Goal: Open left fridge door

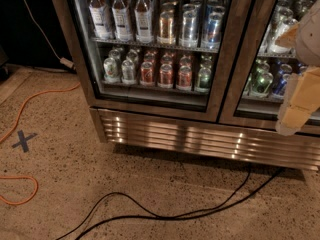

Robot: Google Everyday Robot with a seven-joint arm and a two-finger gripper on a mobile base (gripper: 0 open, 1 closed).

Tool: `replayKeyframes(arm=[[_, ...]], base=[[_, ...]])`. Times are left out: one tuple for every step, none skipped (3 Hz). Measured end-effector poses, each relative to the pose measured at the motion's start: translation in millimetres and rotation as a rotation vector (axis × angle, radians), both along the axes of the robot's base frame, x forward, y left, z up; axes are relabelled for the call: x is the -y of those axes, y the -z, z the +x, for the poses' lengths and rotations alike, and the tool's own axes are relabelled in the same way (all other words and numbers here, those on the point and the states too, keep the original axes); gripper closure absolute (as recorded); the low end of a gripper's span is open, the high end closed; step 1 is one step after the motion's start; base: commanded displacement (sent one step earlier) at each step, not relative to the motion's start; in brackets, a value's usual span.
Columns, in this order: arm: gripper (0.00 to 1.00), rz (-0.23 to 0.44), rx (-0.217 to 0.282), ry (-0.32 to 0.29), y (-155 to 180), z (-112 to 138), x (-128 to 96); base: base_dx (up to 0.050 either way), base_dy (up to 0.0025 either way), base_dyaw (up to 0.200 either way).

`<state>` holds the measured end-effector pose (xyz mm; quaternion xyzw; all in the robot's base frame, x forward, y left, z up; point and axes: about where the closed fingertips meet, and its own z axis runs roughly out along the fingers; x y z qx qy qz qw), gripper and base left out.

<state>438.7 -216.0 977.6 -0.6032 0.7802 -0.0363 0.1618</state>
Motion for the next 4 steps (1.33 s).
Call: replayKeyframes(arm=[[0.00, 0.000, 0.000, 0.000, 0.0, 0.0, 0.0], [0.00, 0.000, 0.000, 0.000, 0.0, 0.0, 0.0], [0.00, 0.000, 0.000, 0.000, 0.0, 0.0, 0.0], [0.00, 0.000, 0.000, 0.000, 0.0, 0.0, 0.0]], base=[[0.049, 0.00000, 0.000], [0.049, 0.00003, -0.001], [0.024, -0.00208, -0.170], [0.031, 0.00242, 0.154]])
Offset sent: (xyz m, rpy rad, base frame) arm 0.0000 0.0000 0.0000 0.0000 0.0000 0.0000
